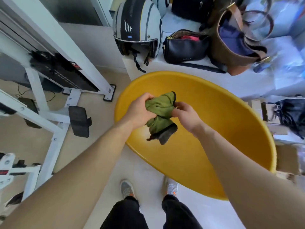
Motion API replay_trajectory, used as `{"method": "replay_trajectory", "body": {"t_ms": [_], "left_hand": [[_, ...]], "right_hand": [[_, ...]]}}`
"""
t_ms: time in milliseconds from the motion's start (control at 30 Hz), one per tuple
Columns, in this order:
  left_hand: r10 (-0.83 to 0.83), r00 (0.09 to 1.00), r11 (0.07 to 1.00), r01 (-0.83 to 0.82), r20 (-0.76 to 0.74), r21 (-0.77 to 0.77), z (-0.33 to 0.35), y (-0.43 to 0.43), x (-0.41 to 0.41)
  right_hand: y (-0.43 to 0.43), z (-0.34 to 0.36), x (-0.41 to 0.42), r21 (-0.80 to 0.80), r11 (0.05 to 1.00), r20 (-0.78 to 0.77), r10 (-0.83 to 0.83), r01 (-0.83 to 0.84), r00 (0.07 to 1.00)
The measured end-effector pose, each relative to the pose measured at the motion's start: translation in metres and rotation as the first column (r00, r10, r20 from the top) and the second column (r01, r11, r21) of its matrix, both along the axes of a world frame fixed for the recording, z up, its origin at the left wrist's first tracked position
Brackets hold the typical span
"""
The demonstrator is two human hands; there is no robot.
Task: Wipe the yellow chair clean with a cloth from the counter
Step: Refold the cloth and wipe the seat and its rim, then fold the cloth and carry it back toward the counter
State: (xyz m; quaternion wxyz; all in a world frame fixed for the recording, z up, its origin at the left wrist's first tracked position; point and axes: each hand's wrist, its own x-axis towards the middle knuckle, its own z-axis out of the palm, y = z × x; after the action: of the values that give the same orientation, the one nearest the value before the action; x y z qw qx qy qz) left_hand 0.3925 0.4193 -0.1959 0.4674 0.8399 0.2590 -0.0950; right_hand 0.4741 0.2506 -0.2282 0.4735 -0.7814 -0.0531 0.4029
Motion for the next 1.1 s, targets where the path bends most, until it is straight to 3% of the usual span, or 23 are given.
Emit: {"method": "replay_trajectory", "body": {"t_ms": [133,233,367,500,600,667,733,800,900,967,1100], "left_hand": [[-0.097,0.994,0.973,0.085,-0.049,-0.217,0.04,-0.025,-0.033],[-0.258,0.963,0.932,0.227,-0.076,-0.283,0.063,-0.034,-0.053],[-0.22,0.974,0.925,0.193,-0.048,-0.326,0.091,-0.04,-0.082],[-0.157,0.987,0.975,0.152,-0.018,-0.163,0.111,-0.03,-0.11],[-0.238,0.959,0.928,0.178,-0.155,-0.326,0.133,-0.021,-0.132],[-0.328,0.931,0.873,0.234,-0.16,-0.427,0.144,-0.017,-0.144],[-0.364,0.919,0.859,0.269,-0.151,-0.435,0.149,-0.015,-0.152],[-0.354,0.93,0.883,0.299,-0.098,-0.362,0.159,-0.016,-0.153],[-0.252,0.96,0.966,0.256,0.126,-0.019,0.175,-0.017,-0.146],[-0.239,0.928,0.968,0.203,0.285,0.149,0.191,-0.023,-0.143],[-0.243,0.838,0.963,0.15,0.489,0.222,0.214,-0.04,-0.134]], "right_hand": [[-0.038,0.054,-0.038,0.073,0.987,0.026,-0.146,0.143,0.989],[-0.061,0.092,-0.06,0.148,0.95,0.042,-0.282,0.273,0.958],[-0.072,0.131,-0.092,0.16,0.918,0.102,-0.38,0.362,0.919],[-0.058,0.162,-0.131,0.185,0.876,0.121,-0.47,0.445,0.874],[-0.039,0.186,-0.156,0.205,0.856,0.163,-0.507,0.474,0.846],[-0.027,0.199,-0.172,0.248,0.816,0.166,-0.568,0.523,0.806],[-0.021,0.208,-0.184,0.281,0.794,0.184,-0.596,0.54,0.781],[-0.023,0.216,-0.193,0.285,0.801,0.218,-0.589,0.527,0.778],[-0.035,0.227,-0.199,0.197,0.859,0.3,-0.511,0.472,0.805],[-0.052,0.226,-0.203,0.057,0.906,0.382,-0.409,0.42,0.829],[-0.1,0.209,-0.21,-0.183,0.904,0.423,-0.282,0.386,0.861]]}}
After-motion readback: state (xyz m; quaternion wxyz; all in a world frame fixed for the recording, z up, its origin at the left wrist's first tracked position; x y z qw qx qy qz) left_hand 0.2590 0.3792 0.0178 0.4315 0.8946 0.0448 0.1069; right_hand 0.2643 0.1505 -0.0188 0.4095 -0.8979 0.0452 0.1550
